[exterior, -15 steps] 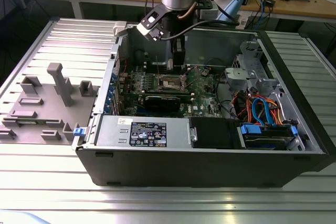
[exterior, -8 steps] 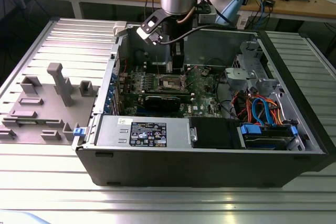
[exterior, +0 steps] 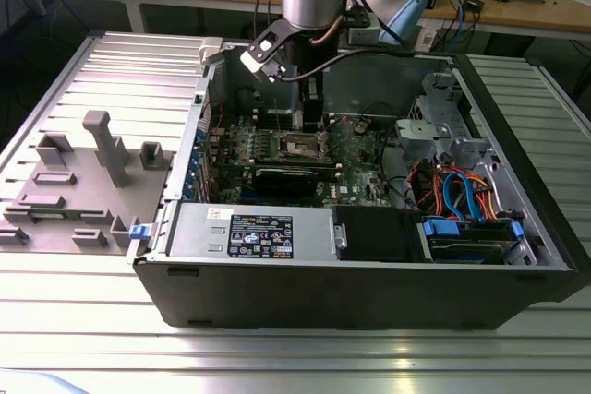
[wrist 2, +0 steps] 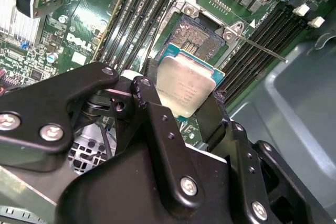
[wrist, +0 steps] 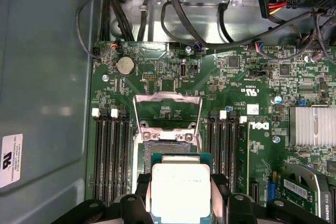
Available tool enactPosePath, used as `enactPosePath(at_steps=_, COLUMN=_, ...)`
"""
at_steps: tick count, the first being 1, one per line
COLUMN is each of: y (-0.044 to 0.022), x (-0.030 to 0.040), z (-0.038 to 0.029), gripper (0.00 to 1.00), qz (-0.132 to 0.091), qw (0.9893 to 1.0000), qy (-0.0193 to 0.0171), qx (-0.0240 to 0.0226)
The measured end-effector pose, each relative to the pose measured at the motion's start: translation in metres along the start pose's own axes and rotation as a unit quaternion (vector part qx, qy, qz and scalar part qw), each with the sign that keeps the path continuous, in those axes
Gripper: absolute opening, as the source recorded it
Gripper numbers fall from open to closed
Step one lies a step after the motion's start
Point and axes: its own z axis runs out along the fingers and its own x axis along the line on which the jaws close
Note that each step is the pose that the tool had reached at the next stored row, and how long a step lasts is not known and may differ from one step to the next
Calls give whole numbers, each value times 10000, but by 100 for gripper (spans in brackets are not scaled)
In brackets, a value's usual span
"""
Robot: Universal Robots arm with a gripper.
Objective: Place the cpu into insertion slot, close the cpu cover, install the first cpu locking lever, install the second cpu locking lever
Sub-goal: 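Place the cpu into insertion slot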
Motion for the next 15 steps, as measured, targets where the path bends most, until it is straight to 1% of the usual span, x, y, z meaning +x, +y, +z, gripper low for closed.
enactPosePath(at_steps=1, y=-1, x=0, z=13, gripper=54, qz=0, qw=10000, qy=2, qx=0)
enactPosePath(at_steps=3, y=-5, x=-1, z=77, gripper=54, qz=0, qw=10000, qy=7, qx=0)
enactPosePath(at_steps=7, y=-11, x=-2, z=144, gripper=54, qz=0, qw=10000, qy=7, qx=0)
enactPosePath(at_steps=9, y=-16, x=-3, z=209, gripper=54, qz=0, qw=10000, qy=8, qx=0)
enactPosePath(at_steps=13, y=-22, x=0, z=290, gripper=54, qz=0, qw=10000, qy=7, qx=0)
enactPosePath(at_steps=15, y=-27, x=8, z=349, gripper=54, qz=1, qw=10000, qy=7, qx=0)
